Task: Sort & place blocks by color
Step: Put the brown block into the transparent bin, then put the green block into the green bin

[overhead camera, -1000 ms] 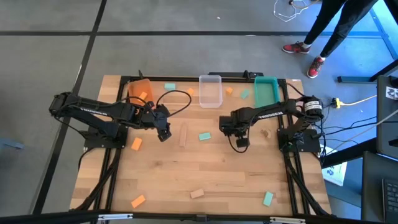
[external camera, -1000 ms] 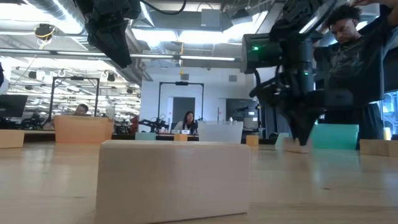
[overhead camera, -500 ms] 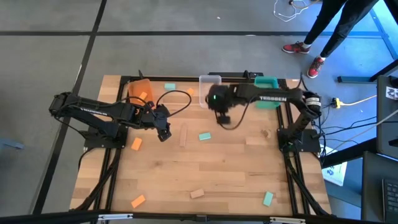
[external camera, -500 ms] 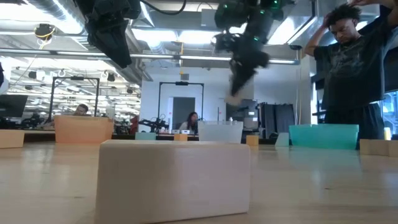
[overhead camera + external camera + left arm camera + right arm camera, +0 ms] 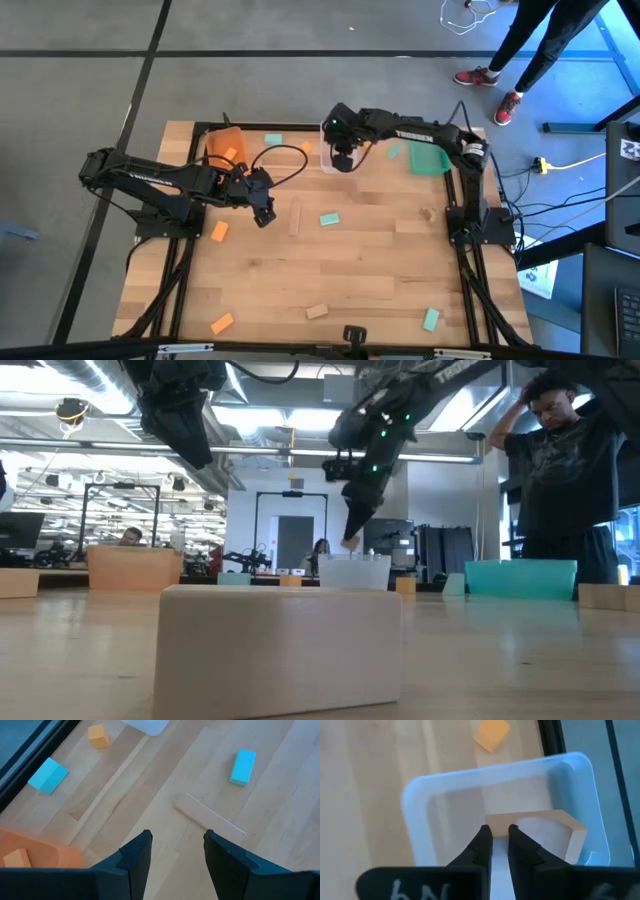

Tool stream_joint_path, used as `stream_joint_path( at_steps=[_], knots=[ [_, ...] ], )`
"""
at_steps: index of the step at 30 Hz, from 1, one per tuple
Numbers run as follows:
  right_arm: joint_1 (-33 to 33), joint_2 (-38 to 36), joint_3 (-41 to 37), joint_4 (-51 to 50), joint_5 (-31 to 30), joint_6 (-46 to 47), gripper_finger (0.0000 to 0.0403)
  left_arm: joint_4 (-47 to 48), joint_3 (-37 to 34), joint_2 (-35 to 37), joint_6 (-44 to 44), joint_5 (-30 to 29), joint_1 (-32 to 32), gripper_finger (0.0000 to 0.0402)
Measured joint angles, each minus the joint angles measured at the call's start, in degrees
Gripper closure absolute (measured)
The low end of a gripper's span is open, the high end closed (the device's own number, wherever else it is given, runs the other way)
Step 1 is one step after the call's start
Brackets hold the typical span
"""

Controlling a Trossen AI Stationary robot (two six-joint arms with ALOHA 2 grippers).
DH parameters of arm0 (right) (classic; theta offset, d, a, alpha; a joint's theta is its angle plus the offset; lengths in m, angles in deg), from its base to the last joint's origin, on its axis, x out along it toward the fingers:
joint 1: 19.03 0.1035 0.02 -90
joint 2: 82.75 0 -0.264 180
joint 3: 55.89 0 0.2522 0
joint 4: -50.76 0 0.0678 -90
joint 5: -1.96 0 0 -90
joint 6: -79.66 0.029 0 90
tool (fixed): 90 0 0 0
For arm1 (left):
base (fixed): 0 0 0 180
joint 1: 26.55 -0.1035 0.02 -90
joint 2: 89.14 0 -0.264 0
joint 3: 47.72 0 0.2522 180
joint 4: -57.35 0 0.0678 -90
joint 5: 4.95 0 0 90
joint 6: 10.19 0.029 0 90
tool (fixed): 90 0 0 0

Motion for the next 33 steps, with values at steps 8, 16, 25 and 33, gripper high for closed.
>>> stream_joint_path(
  at_steps=[8, 16, 25, 33],
  knots=[
    [-2.2, 4.5, 0.8, -0.2, 0.1, -0.1, 0.0368, 0.0, 0.0, 0.0, 0.0, -2.0, 0.0, 0.0231],
    [-2.7, 6.1, 0.8, -0.1, 0.0, -0.2, 0.0313, 0.0, 0.0, 0.0, 0.0, -2.1, 0.0, 0.0231],
    [-2.7, 5.2, 4.5, -5.5, 0.1, 0.7, 0.0302, 0.0, 0.0, 0.0, 0.0, -2.0, 0.0, 0.0231],
    [-0.2, -1.1, 16.6, -25.3, 8.7, 4.0, 0.0300, 0.0, 0.0, 0.0, -1.3, -2.1, 0.0, 0.0231]
  ],
)
